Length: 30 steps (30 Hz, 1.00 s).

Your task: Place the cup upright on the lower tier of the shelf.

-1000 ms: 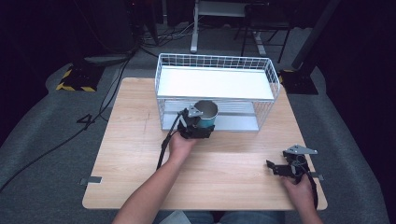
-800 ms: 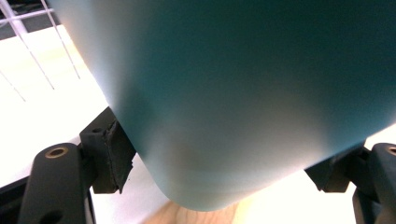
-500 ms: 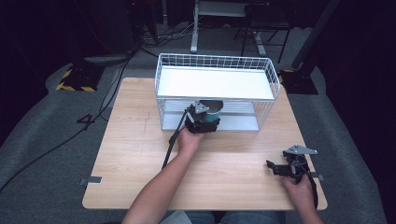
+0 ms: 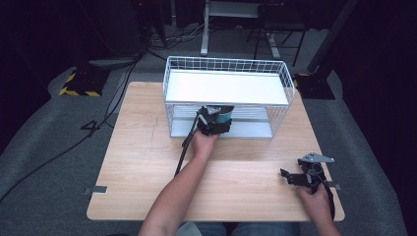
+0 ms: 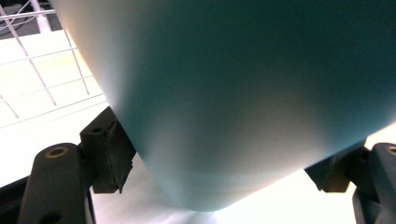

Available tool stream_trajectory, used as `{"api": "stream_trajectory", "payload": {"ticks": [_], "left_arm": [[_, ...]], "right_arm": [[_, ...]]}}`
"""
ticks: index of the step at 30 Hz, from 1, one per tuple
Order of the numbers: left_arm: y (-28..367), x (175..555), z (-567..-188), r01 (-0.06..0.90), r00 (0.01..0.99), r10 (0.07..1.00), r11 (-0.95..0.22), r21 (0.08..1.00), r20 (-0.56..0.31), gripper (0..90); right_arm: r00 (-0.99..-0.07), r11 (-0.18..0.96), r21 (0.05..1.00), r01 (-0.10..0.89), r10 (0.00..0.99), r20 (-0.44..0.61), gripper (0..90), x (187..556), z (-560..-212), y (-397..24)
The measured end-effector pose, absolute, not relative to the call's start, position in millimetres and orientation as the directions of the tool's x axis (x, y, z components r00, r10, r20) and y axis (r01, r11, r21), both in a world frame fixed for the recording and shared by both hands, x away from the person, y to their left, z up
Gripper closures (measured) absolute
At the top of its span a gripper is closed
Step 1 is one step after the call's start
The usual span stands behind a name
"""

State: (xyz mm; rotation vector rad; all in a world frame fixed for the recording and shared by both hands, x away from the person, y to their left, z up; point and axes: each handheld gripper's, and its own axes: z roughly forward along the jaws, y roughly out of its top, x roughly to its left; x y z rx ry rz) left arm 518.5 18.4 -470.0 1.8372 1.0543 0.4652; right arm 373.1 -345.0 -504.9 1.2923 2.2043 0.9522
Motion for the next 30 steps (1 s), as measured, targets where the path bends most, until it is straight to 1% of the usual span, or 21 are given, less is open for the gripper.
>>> {"api": "stream_trajectory", "payload": {"ticks": [6,10,12,17,19,23,25,26,28,30], "left_arm": [[14.4,523.8,-477.2,0.479,0.545,0.833,-0.215,0.851,-0.097,22.6],[11.2,525.6,-483.7,0.491,0.533,0.839,-0.206,0.847,-0.105,22.5],[12.2,526.7,-485.6,0.494,0.539,0.837,-0.223,0.84,-0.096,22.5],[12.9,528.1,-487.5,0.502,0.519,0.847,-0.194,0.843,-0.113,22.4],[12.9,528.1,-487.8,0.494,0.524,0.845,-0.205,0.845,-0.102,22.3],[13.3,528.3,-488.7,0.496,0.528,0.842,-0.196,0.846,-0.115,22.1],[13.7,528.2,-488.5,0.495,0.531,0.841,-0.211,0.843,-0.102,21.8],[13.6,528.3,-488.7,0.498,0.53,0.842,-0.215,0.84,-0.099,21.4],[13.6,528.7,-489.4,0.498,0.529,0.842,-0.211,0.841,-0.102,16.9],[14.6,529.5,-490.4,0.505,0.516,0.851,-0.21,0.837,-0.098,15.2]], "right_arm": [[-0.485,0.337,0.732,0.593,0.874,-0.009,11.5,373.1,-504.9,-345.0],[-0.485,0.336,0.732,0.593,0.874,-0.009,11.5,373.1,-504.9,-345.0],[-0.485,0.336,0.731,0.593,0.874,-0.009,11.5,373.1,-504.9,-345.0],[-0.485,0.336,0.731,0.593,0.874,-0.009,11.5,373.1,-504.9,-345.0],[-0.485,0.336,0.732,0.593,0.874,-0.009,11.5,373.1,-504.9,-345.0],[-0.485,0.337,0.732,0.593,0.874,-0.009,11.5,373.0,-504.9,-345.0],[-0.485,0.336,0.731,0.593,0.874,-0.009,11.5,373.0,-504.9,-345.0],[-0.485,0.336,0.732,0.593,0.874,-0.009,11.5,373.0,-504.9,-345.0],[-0.485,0.337,0.732,0.593,0.874,-0.009,11.5,373.1,-504.9,-345.0],[-0.485,0.337,0.732,0.593,0.874,-0.009,11.5,373.0,-504.9,-345.0]]}}
